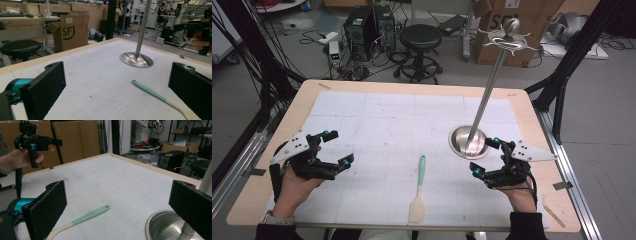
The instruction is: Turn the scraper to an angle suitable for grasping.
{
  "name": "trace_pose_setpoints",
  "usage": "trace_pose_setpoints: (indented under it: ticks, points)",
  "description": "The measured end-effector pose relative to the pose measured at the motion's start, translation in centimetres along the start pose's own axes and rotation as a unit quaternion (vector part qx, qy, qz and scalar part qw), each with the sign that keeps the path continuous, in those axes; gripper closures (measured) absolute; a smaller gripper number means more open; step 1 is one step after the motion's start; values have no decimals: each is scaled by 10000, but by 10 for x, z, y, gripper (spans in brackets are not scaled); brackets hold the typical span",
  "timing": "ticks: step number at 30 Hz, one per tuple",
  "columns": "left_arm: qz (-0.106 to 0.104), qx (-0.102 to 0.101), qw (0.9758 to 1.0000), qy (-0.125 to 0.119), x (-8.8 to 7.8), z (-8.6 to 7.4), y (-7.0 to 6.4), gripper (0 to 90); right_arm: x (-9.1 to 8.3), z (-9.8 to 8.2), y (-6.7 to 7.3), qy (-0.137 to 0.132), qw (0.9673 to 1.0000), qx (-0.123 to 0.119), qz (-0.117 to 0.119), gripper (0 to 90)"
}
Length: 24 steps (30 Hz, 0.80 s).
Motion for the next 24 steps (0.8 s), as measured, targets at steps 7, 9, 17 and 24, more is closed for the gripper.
trace_pose_setpoints:
  ticks: [7,9,17,24]
  points:
    - [-9,-2,10000,18,1,-1,-1,17,8,-2,4,86,9999,-68,109,9]
    - [-10,8,10000,48,2,-1,-1,17,10,-3,6,131,9997,-76,206,84]
    - [-27,-33,10000,16,2,-2,-1,17,25,-15,15,544,9978,-209,303,562]
    - [-52,-14,10000,15,2,-3,-1,17,47,-31,24,854,9957,-168,304,898]
Point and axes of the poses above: each handheld gripper's, and its own axes: x roughly forward along the jaws, z roughly out of its top, y roughly to its left, the point moved 3 cm from there along x, roughly forward along the jaws, and after that the axes turned 4 degrees about x, right-handed, at the moved point
